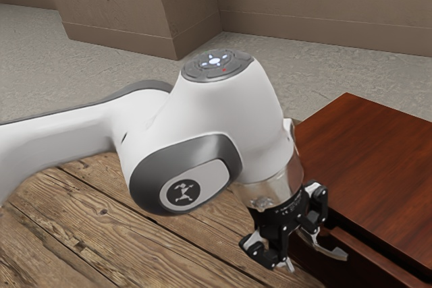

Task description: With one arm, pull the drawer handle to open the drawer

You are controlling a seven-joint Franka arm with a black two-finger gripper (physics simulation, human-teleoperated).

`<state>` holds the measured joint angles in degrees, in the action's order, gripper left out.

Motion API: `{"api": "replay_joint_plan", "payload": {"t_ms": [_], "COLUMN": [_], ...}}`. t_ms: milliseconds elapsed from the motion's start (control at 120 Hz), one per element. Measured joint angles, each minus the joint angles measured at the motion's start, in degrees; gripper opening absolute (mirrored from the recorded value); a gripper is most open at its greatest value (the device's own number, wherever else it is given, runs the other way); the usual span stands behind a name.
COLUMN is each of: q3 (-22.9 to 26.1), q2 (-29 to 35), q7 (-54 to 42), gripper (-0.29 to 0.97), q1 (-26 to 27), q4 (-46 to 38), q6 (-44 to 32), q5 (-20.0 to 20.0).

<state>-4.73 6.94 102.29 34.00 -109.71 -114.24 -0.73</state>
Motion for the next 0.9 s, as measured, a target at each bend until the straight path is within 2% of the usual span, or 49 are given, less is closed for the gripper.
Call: {"api": "replay_joint_plan", "payload": {"t_ms": [900], "q3": [-0.2], "q2": [4.7], "q7": [0.2], "gripper": [0.28], "q1": [1.3], "q4": [-5.7], "q6": [-1.2], "q5": [2.4]}}
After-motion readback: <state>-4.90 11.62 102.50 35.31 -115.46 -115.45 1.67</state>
